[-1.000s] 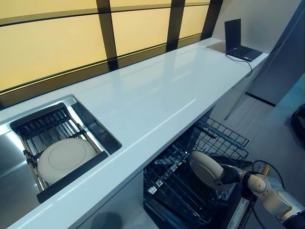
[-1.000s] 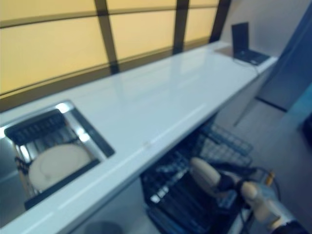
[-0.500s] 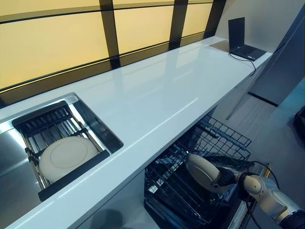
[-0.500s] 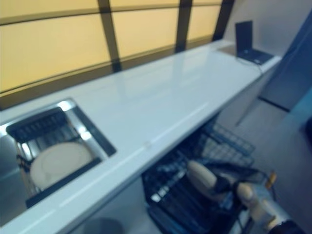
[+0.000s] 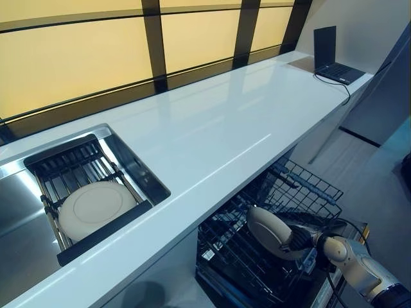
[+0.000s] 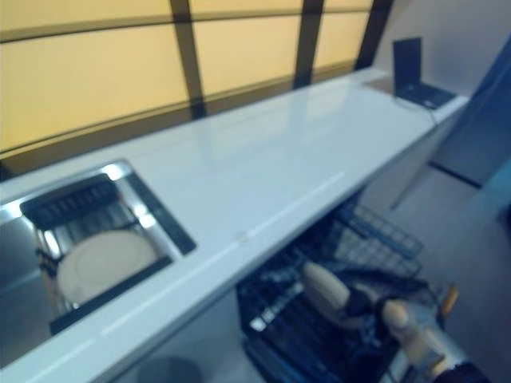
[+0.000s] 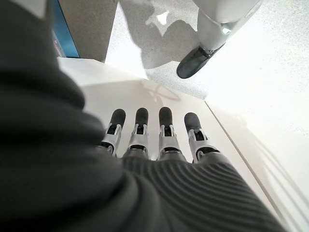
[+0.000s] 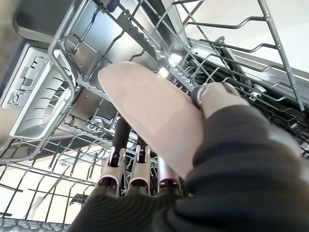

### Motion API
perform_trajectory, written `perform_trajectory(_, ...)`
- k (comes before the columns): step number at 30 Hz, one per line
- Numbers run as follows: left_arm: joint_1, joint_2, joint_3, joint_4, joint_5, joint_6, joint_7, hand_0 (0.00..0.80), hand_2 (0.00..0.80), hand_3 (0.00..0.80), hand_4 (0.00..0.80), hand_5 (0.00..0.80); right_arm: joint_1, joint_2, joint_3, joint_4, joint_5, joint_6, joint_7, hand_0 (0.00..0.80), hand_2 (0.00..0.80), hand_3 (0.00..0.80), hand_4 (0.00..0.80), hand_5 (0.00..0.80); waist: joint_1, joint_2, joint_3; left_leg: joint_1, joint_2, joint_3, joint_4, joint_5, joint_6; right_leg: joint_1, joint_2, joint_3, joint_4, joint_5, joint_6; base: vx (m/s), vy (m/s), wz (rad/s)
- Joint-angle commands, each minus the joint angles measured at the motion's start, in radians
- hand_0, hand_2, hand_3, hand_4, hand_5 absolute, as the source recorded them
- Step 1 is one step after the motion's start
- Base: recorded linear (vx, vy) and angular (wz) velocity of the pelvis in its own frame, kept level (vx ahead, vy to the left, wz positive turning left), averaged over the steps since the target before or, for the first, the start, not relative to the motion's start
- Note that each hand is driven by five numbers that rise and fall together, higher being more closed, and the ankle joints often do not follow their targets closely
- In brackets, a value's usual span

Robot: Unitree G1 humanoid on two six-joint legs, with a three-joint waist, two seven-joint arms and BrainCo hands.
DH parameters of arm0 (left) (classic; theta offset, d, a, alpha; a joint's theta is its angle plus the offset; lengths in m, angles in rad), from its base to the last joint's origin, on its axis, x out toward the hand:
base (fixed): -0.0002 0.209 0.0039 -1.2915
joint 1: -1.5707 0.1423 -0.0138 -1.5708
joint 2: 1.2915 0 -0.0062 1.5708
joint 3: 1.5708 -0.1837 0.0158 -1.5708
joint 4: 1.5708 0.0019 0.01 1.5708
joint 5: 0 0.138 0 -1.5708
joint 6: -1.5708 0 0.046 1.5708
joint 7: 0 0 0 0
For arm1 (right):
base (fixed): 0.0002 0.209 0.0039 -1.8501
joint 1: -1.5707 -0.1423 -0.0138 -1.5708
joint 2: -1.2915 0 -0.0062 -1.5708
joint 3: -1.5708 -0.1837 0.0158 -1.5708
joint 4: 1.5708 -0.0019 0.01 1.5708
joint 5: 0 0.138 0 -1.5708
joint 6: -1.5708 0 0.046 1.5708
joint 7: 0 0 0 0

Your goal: Take plates into dishwasher

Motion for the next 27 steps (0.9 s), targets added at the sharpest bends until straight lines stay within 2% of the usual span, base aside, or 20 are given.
perform_trajectory(1,-0.044,0.019,-0.035,0.018,0.038,-0.002,-0.006,0.000,0.000,0.000,0.000,0.000,-0.069,0.022,0.032,0.002,-0.014,-0.004,-0.021,0.800,0.800,0.800,0.800,0.800,0.016,-0.044,-0.027,-0.077,-0.047,-0.048,0.004,0.011,0.045,-0.014,0.036,-0.045,0.065,-0.069,-0.019,0.010,0.003,0.03)
perform_trajectory(27,-0.064,0.022,-0.060,-0.013,0.039,-0.007,-0.011,0.000,0.000,0.000,0.000,0.000,-0.114,0.122,0.095,0.259,-0.030,0.010,-0.133,0.800,0.800,0.800,0.800,0.800,0.043,-0.027,0.001,-0.091,-0.067,-0.081,-0.003,0.007,0.053,-0.043,0.027,-0.068,0.080,-0.069,-0.019,-0.001,-0.002,0.03)
